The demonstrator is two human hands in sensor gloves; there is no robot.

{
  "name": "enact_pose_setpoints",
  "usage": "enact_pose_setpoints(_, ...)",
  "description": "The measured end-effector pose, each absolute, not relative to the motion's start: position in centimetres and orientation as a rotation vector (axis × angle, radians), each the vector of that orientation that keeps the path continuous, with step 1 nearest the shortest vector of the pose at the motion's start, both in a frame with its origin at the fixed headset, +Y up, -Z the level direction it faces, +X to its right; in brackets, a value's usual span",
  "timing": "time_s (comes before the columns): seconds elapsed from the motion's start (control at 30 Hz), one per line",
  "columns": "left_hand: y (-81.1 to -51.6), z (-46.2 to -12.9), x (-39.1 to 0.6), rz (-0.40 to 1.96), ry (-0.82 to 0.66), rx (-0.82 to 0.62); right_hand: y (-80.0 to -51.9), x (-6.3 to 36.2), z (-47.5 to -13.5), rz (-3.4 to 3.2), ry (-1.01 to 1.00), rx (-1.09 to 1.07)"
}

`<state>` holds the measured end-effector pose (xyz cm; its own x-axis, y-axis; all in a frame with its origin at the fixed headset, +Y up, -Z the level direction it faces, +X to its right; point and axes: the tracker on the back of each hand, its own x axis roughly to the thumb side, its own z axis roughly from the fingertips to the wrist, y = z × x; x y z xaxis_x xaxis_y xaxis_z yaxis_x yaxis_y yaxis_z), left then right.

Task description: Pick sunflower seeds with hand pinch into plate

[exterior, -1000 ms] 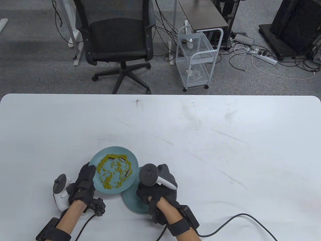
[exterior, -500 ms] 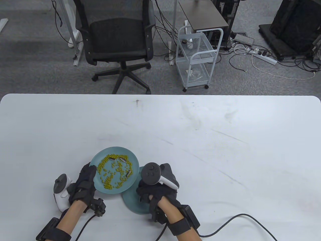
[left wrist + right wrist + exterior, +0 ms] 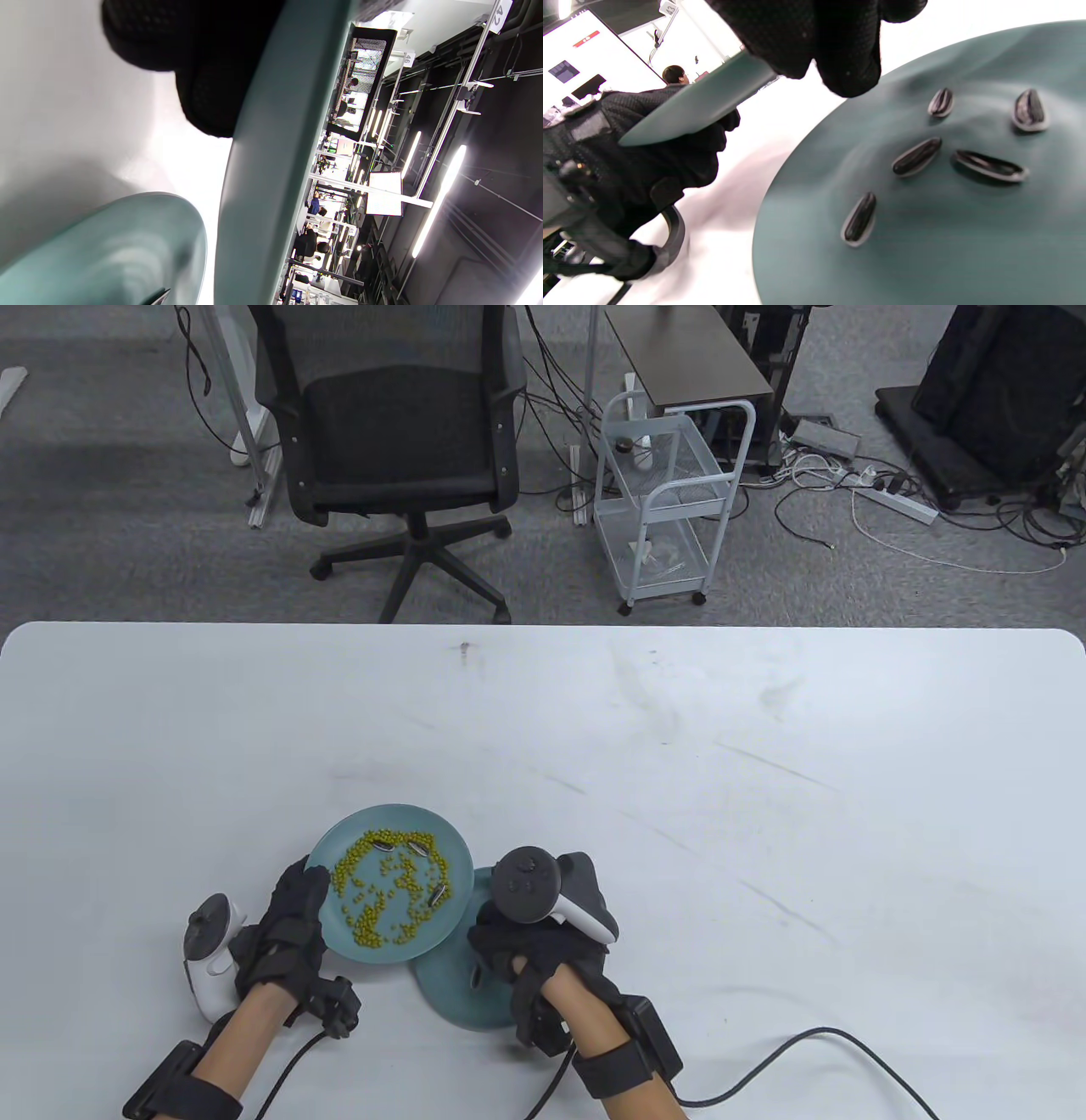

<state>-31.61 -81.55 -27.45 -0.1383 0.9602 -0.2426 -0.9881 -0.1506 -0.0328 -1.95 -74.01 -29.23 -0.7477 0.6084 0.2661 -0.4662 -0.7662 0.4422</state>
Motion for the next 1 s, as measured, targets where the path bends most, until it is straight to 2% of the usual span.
enact_pose_setpoints(0.33,-81.4,-27.2,-30.8,1.709,0.111,-0.257,-72.0,-0.3,-29.3,2.411,0.304,0.463)
enact_pose_setpoints(0.53,-81.1,-26.8,-29.6,1.717,0.064,-0.299,-69.0,-1.1,-28.5,2.408,0.19,0.529)
enact_pose_setpoints(0.77,-81.1,-26.4,-28.7,1.714,0.036,-0.333,-66.9,-4.3,-30.0,2.382,0.289,0.572)
enact_pose_setpoints(1.0,-81.1,-26.4,-28.7,1.716,0.024,-0.339,-67.8,-7.9,-32.4,2.431,0.438,0.576)
